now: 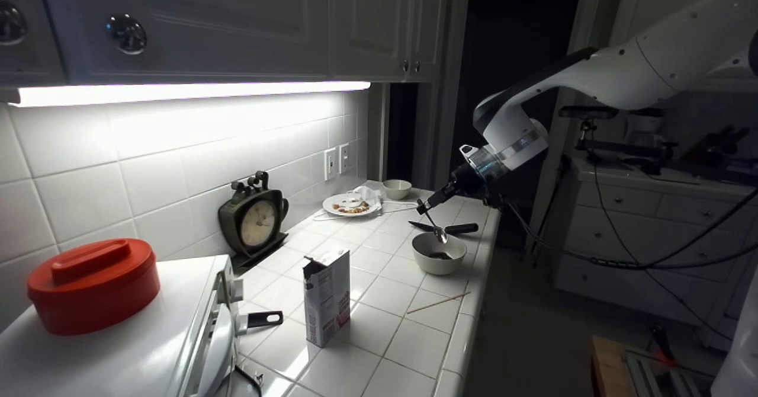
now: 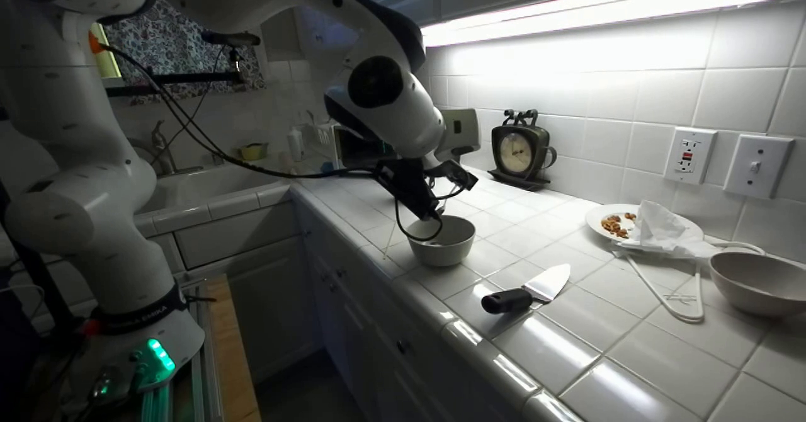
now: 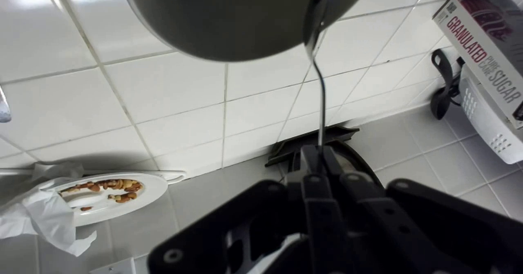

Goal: Use the spoon to stir up the contents in the bowl

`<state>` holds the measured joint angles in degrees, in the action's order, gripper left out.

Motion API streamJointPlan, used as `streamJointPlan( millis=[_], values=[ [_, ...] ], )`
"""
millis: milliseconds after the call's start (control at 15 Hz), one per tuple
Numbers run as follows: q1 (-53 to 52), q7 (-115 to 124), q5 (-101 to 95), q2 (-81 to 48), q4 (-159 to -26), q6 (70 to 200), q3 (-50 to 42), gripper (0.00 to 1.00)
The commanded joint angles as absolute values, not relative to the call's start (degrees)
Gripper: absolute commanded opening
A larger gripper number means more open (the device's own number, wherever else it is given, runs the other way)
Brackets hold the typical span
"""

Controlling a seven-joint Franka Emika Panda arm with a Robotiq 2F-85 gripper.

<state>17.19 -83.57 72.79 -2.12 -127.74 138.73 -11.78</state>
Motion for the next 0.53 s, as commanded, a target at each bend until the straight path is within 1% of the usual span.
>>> streamJointPlan(
  millis=[0,200,467],
  values=[
    [17.09,-97.14,81.32,5.45,-134.92,138.94,-13.97,0.01],
    [17.12,-108.18,90.22,8.30,-138.16,136.90,-15.80,0.01],
    [17.23,-123.64,100.77,8.34,-140.92,131.88,-16.70,0.01]
  ],
)
